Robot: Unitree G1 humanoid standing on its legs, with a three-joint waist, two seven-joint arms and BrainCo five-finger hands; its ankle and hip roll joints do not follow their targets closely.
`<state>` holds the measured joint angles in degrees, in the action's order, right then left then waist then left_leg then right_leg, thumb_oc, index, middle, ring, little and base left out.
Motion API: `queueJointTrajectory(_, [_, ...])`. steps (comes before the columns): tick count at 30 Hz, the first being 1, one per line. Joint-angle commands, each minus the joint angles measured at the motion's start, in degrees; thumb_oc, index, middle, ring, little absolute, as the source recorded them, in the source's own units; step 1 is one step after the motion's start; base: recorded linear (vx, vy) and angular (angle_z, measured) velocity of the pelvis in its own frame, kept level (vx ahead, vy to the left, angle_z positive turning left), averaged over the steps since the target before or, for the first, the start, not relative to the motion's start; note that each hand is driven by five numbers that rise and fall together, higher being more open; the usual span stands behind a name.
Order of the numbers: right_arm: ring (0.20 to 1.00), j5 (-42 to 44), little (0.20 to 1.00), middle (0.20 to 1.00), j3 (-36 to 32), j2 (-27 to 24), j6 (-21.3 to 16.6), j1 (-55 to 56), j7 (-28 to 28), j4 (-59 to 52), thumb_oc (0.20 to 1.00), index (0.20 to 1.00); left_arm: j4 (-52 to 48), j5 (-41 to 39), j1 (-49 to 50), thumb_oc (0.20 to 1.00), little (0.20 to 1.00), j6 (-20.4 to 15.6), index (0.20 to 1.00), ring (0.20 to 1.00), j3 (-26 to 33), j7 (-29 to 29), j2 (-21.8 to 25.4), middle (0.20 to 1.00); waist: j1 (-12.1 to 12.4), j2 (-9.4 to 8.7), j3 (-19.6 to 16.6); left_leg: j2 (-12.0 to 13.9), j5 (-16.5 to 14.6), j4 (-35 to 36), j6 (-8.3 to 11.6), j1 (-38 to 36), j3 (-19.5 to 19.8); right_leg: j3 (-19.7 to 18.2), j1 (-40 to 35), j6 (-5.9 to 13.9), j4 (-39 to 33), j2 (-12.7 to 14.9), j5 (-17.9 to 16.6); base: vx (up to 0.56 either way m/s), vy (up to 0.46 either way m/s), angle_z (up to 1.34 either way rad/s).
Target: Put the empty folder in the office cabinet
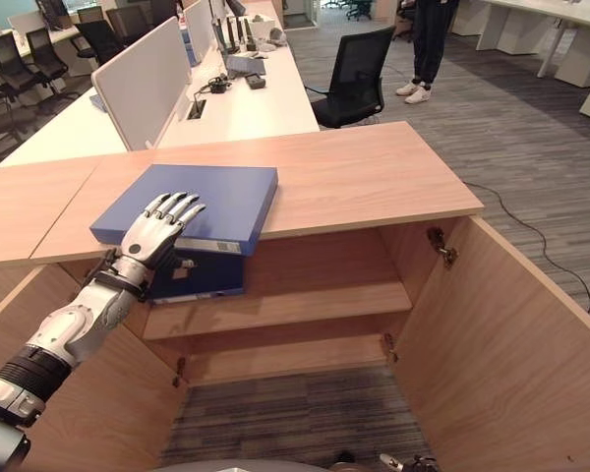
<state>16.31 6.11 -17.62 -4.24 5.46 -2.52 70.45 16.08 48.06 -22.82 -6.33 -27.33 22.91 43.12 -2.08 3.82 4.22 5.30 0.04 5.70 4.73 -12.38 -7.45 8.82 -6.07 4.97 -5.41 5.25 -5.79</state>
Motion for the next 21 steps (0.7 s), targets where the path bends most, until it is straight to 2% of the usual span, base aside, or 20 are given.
queueJointTrajectory(1, [1.0, -1.4, 1.0, 1.0, 0.0, -0.9, -0.1, -3.8, -0.8, 4.1, 1.0, 1.0, 3.9, -0.5, -11.4, 1.0, 1.0, 1.2, 1.0, 1.0, -0.5, 1.2, 2.0, 1.0, -1.3, -1.78, 0.8, -0.7, -2.8, -0.7, 1.53, 1.3, 1.5, 0.2, -4.8, 4.79, 1.2, 2.7, 7.8, 0.0, 0.0, 0.0])
queueJointTrajectory(21, [1.0, -0.4, 1.0, 1.0, -0.1, -1.2, -0.4, -3.7, -0.9, 3.9, 1.0, 1.0, 12.3, -0.4, -15.4, 1.0, 1.0, 3.1, 1.0, 1.0, -3.9, 1.3, 0.9, 1.0, -2.5, -1.89, 0.6, -0.6, -3.0, -0.7, 1.46, 1.0, 0.7, -0.7, -4.5, 4.84, 1.3, 2.7, 7.7, 0.0, 0.0, 0.0])
